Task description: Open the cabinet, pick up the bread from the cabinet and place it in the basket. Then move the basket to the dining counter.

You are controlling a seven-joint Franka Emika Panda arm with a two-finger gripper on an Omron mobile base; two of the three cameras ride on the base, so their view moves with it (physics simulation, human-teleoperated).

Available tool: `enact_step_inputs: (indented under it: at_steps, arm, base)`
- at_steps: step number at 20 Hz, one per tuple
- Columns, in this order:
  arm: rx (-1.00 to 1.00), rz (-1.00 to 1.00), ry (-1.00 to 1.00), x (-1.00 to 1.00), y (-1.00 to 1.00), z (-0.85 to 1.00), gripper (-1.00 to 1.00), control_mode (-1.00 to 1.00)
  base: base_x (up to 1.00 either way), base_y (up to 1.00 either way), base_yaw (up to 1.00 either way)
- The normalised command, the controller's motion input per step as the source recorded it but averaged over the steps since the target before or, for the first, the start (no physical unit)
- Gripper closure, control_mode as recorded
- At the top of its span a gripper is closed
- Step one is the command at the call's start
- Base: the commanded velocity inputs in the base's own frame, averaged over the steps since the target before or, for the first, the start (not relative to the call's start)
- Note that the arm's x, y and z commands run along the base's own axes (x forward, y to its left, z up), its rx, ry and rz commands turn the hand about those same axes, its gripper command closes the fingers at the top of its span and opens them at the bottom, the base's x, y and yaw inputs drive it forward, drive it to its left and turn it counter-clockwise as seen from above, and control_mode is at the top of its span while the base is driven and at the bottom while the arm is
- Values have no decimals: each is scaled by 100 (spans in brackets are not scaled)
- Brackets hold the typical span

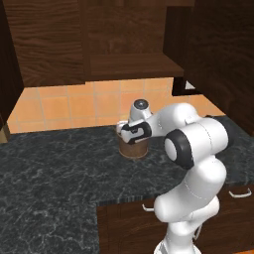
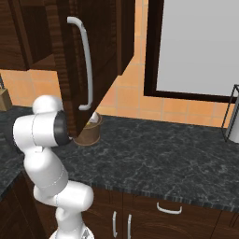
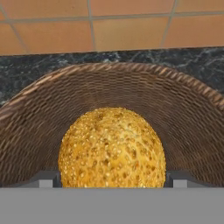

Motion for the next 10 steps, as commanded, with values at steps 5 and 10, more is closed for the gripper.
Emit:
enact_step_inputs:
  at_steps: [5, 10]
  arm:
    - [0, 0, 0, 0, 0, 0, -100, -100]
    - [0, 0, -1, -4, 0, 1, -100, -100]
  base:
    - [0, 0, 0]
    - [0, 0, 0]
